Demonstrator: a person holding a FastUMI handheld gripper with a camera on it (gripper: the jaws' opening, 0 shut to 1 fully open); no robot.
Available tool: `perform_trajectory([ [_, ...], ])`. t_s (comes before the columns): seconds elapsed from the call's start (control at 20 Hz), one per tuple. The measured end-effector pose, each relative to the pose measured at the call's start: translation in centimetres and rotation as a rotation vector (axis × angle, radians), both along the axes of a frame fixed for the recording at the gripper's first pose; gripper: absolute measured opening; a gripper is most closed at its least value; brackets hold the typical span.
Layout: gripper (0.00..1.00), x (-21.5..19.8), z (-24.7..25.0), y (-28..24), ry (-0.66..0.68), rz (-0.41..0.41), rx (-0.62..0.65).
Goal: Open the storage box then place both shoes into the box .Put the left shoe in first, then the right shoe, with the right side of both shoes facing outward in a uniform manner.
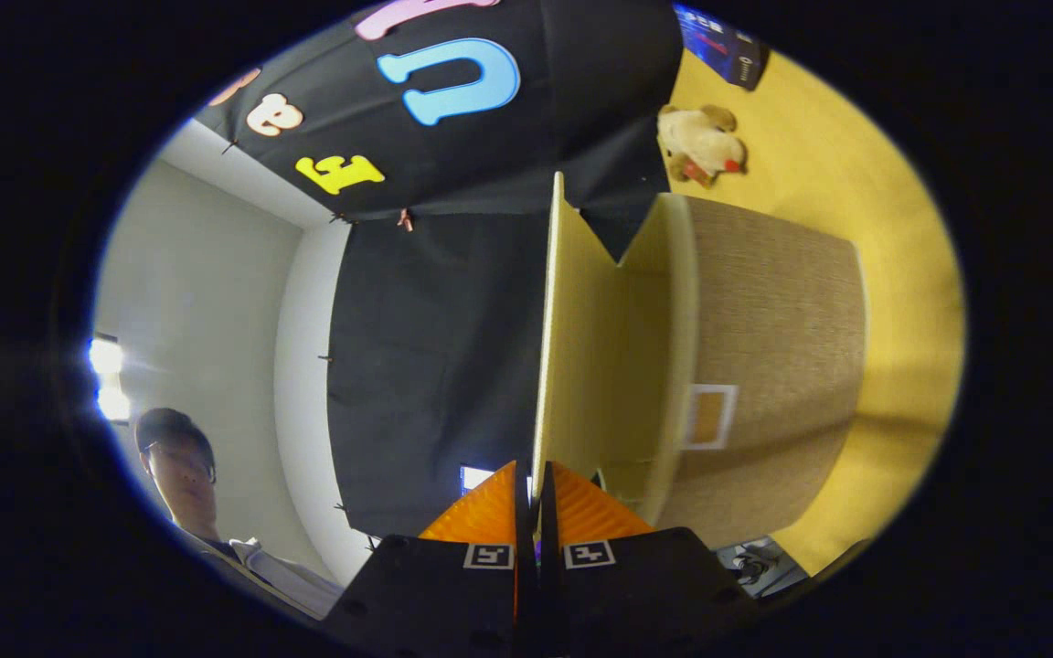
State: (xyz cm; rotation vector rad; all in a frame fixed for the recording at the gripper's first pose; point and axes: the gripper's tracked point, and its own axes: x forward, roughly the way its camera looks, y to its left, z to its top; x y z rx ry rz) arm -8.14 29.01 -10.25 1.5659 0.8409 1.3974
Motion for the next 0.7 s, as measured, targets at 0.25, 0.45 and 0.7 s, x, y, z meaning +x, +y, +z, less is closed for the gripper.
perform_trajectory([
  [0.25,0.06,0.7,7.6,3.8,-0.073,-0.033,-0.038],
  [0.45,0.08,1.0,11.5,8.2,-0.112,-0.064,-0.092],
  [0.7,0.05,1.0,13.6,15.2,-0.154,-0.070,-0.170],
])
